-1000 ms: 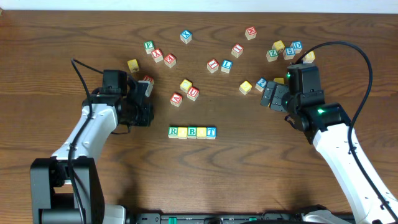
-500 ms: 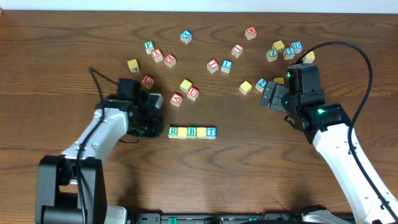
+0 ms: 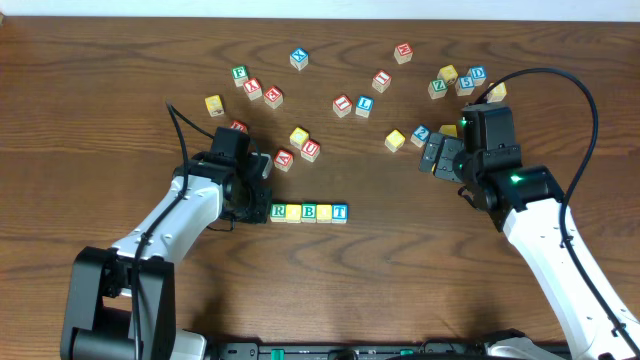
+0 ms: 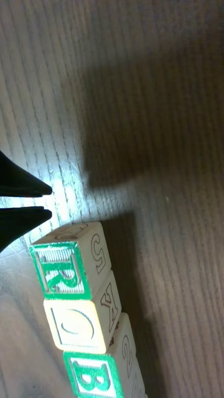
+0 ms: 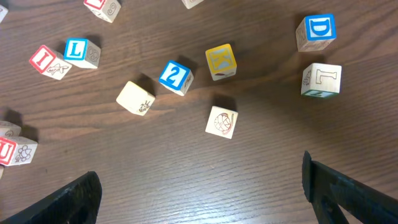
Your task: Spell out ROBOT
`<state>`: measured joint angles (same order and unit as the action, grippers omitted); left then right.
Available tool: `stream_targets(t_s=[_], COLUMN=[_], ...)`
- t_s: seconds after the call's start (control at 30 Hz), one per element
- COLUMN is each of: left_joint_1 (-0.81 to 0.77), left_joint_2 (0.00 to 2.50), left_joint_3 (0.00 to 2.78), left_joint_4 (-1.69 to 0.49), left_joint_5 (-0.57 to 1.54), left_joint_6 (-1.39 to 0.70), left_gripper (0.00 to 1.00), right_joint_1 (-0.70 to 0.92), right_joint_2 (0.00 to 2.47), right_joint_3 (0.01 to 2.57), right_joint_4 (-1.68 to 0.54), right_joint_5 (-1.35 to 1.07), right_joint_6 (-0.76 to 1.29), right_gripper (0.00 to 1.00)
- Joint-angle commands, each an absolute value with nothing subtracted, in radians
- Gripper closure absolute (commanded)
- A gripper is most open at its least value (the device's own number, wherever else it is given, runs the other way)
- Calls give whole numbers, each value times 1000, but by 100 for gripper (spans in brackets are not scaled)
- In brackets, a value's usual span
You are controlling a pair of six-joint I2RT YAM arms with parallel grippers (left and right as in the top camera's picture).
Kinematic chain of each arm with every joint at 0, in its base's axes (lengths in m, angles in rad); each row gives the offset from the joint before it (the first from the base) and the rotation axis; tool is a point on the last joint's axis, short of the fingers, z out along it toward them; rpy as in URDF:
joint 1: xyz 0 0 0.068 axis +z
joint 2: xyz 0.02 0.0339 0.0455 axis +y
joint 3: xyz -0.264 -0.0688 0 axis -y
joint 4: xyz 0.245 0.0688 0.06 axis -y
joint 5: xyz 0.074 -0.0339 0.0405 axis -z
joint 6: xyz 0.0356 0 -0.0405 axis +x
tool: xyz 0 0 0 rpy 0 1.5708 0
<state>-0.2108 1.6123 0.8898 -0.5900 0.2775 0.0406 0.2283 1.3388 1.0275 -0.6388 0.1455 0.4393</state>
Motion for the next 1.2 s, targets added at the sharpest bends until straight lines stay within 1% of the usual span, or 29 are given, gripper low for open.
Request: stream_targets(t_s=[0.0, 0.3, 1.17], left_joint_1=[-213, -213, -215], left_joint_2=[1619, 1655, 1655], left_joint_3=[879, 880, 880], left_joint_4=[-588, -573, -574], left_joint_5=[257, 262, 389], left_joint_6=[28, 28, 78], left_gripper=[92, 93, 93], right_joint_1=[222, 222, 222], right_joint_2=[1322, 1322, 1322], right_joint_3=[1049, 1049, 1049], right_joint_4=[-643, -648, -649], right_joint_5=[144, 144, 143], right_joint_6=[447, 447, 448], right_gripper=[1, 1, 1])
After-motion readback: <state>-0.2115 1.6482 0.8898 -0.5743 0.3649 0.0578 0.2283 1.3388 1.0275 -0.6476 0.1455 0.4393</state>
